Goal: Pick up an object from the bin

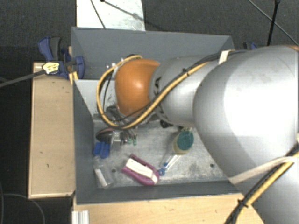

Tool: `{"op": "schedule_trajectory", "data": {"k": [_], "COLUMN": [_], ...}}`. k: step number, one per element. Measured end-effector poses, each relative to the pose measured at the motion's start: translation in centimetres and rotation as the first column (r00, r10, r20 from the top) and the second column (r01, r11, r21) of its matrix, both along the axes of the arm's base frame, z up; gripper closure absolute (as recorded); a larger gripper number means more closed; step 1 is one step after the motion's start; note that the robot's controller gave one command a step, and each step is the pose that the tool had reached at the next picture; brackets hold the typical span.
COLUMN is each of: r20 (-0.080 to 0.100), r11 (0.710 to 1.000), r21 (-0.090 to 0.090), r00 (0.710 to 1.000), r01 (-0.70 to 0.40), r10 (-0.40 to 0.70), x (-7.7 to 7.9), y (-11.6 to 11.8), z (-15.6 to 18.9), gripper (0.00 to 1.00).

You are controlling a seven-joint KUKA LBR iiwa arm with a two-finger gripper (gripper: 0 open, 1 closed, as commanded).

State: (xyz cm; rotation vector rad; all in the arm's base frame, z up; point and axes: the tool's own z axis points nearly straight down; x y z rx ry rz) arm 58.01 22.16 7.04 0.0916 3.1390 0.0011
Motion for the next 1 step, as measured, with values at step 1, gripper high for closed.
{"op": "schedule_trajectory", "data": {"k": [1], "r20": [0.008], "r11": [1.0], "r21": [0.003], "r00": [1.0], "r01": [-0.014], "r10": [0.014], "x": [0.91], "y": [0.19], "z": [11.85], "gripper": [1.0]}}
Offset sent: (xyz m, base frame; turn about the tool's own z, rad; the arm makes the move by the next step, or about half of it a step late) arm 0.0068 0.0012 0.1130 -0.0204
